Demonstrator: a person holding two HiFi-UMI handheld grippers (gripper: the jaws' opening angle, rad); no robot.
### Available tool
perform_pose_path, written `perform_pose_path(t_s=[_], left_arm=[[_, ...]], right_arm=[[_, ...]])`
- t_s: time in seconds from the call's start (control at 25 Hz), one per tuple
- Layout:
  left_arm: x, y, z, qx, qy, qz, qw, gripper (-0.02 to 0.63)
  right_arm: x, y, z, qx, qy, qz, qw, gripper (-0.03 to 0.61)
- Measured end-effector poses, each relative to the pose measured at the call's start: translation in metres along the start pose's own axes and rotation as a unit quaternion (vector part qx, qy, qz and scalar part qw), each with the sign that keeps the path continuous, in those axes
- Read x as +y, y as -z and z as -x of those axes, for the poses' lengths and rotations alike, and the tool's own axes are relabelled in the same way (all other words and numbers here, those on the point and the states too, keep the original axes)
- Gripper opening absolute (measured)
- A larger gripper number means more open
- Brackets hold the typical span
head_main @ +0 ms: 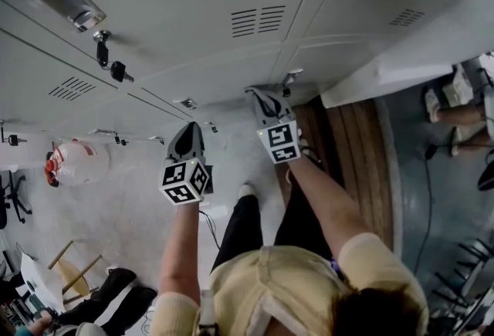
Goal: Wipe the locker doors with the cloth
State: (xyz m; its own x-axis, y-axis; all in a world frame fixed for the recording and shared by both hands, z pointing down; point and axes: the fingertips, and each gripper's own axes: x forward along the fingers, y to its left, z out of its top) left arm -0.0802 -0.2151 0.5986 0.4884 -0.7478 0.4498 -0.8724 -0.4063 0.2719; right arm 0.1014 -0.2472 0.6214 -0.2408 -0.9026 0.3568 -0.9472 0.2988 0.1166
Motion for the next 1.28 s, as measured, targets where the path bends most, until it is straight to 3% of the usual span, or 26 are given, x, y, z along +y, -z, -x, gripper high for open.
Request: perform_pose_path(t_s=[0.64,1.28], left_arm=[[-0.012,0.000,0.017,0.002,-0.002,-0.006,1.0000,0.003],[0.003,-0.011,0.063,-0.024,-0.028,0.004,0.9993,0.003]], right_arm=[[-0.034,-0.004,0.029,0.006,0.044,-0.010,0.999,0.015],[-0.023,-0.039,0.078,-0.032,0.047,-0.026,0.998,0.015]])
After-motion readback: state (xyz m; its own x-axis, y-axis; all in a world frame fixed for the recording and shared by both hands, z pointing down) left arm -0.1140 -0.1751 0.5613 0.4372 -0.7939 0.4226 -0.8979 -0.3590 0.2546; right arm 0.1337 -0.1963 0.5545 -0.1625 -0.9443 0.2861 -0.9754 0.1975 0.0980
